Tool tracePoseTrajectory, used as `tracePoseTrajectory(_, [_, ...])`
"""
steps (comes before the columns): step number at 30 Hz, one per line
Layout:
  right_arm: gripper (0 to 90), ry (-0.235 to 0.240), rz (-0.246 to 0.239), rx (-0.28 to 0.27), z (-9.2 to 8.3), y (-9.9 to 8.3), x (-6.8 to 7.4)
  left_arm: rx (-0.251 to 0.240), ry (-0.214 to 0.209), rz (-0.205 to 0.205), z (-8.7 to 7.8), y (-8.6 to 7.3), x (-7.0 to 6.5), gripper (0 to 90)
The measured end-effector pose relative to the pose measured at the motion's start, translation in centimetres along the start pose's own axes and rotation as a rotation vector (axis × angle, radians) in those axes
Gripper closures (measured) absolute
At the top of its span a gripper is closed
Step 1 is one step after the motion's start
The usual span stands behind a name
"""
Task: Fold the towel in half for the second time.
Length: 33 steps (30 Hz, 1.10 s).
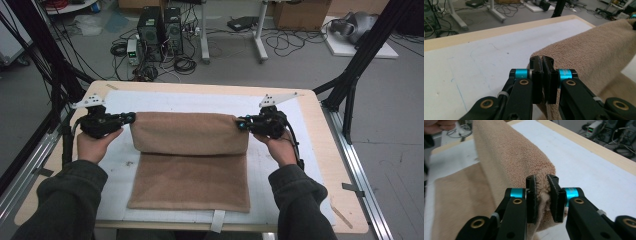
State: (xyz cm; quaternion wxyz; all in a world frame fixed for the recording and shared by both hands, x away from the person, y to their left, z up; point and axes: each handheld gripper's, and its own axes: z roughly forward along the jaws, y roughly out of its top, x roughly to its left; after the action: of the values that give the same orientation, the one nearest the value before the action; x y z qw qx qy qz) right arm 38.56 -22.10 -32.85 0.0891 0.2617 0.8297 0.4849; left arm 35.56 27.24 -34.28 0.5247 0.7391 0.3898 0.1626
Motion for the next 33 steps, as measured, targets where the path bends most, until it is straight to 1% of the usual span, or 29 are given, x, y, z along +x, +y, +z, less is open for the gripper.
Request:
tracePoseTrajectory(2, [77.9,0.014,-0.028,-0.004,-0.7,-0.6,1.3,0.007,-0.011,0.028,-1.3,-1.3,-1.2,86.4])
tracePoseTrajectory(3, [77.9,0.025,-0.037,-0.008,-1.0,-1.2,2.1,0.014,-0.013,0.049,-2.0,-2.2,-1.8,86.4])
tracePoseTrajectory(5, [77.8,0.047,-0.046,0.008,-1.2,-2.5,3.5,0.043,-0.029,0.059,-3.0,-4.1,-2.9,86.4])
tracePoseTrajectory(6, [77.6,0.057,-0.045,0.015,-1.4,-3.3,4.2,0.049,-0.045,0.065,-3.6,-5.4,-3.6,86.3])
tracePoseTrajectory(7, [77.1,0.074,-0.049,0.028,-1.4,-4.3,4.9,0.064,-0.052,0.062,-3.9,-6.2,-3.9,86.3])
tracePoseTrajectory(8, [76.4,0.081,-0.053,0.040,-1.4,-4.9,5.3,0.085,-0.062,0.059,-4.3,-7.2,-4.4,86.1])
tracePoseTrajectory(10, [74.7,0.117,-0.042,0.051,-1.5,-6.5,6.4,0.096,-0.088,0.045,-5.1,-9.1,-5.0,85.4])
tracePoseTrajectory(11, [71.9,0.135,-0.040,0.071,-1.5,-7.2,6.9,0.110,-0.091,0.043,-5.5,-9.7,-5.2,83.5])
tracePoseTrajectory(12, [67.6,0.150,-0.041,0.089,-1.5,-7.7,7.3,0.119,-0.093,0.035,-5.8,-10.2,-5.3,77.3])
tracePoseTrajectory(13, [63.5,0.157,-0.032,0.094,-1.6,-8.1,7.6,0.123,-0.091,0.033,-6.2,-10.4,-5.3,68.0])
tracePoseTrajectory(14, [63.3,0.166,-0.025,0.087,-1.7,-8.4,7.7,0.122,-0.091,0.041,-6.4,-10.3,-5.4,63.6])
tracePoseTrajectory(15, [61.6,0.160,-0.027,0.080,-1.9,-8.4,7.8,0.118,-0.093,0.045,-6.5,-10.1,-5.4,60.4])
tracePoseTrajectory(17, [59.1,0.148,-0.020,0.057,-2.2,-8.2,7.7,0.116,-0.094,0.044,-6.2,-9.5,-5.5,53.5])
tracePoseTrajectory(18, [57.9,0.139,-0.024,0.055,-2.2,-8.1,7.6,0.115,-0.104,0.043,-5.9,-9.2,-5.6,53.2])
tracePoseTrajectory(19, [57.9,0.137,-0.020,0.064,-2.0,-8.0,7.5,0.114,-0.117,0.044,-5.4,-8.9,-5.7,52.6])
tracePoseTrajectory(20, [57.7,0.146,-0.018,0.074,-1.7,-8.0,7.4,0.119,-0.124,0.050,-4.9,-8.8,-5.9,52.0])
tracePoseTrajectory(22, [55.8,0.169,-0.025,0.091,-0.7,-8.2,7.7,0.145,-0.134,0.067,-3.7,-8.8,-6.4,50.7])
tracePoseTrajectory(23, [55.9,0.182,-0.037,0.109,-0.1,-8.3,7.9,0.156,-0.130,0.078,-3.4,-8.9,-6.5,51.5])
tracePoseTrajectory(24, [56.2,0.180,-0.046,0.121,0.2,-8.5,8.0,0.174,-0.121,0.098,-2.9,-9.0,-6.6,52.7])
tracePoseTrajectory(26, [56.6,0.140,-0.080,0.147,0.9,-8.9,8.0,0.197,-0.094,0.101,-2.1,-9.2,-6.4,54.5])
tracePoseTrajectory(28, [56.4,0.118,-0.081,0.156,1.2,-9.3,7.5,0.202,-0.071,0.105,-1.4,-9.3,-6.1,54.9])
tracePoseTrajectory(29, [56.1,0.089,-0.090,0.161,1.4,-9.5,7.0,0.201,-0.060,0.103,-0.9,-9.3,-6.0,54.9])
tracePoseTrajectory(30, [55.8,0.071,-0.081,0.169,1.4,-9.6,6.5,0.202,-0.040,0.110,-0.5,-9.2,-5.7,55.0])
tracePoseTrajectory(31, [55.1,0.051,-0.065,0.172,1.6,-9.7,5.9,0.200,-0.015,0.108,0.0,-9.0,-5.4,55.8])
tracePoseTrajectory(32, [54.1,0.022,-0.058,0.179,1.8,-9.8,5.3,0.195,0.005,0.100,0.5,-8.8,-4.8,56.1])
tracePoseTrajectory(33, [53.9,0.003,-0.040,0.179,2.0,-9.8,4.7,0.192,0.025,0.090,1.0,-8.6,-4.3,56.1])
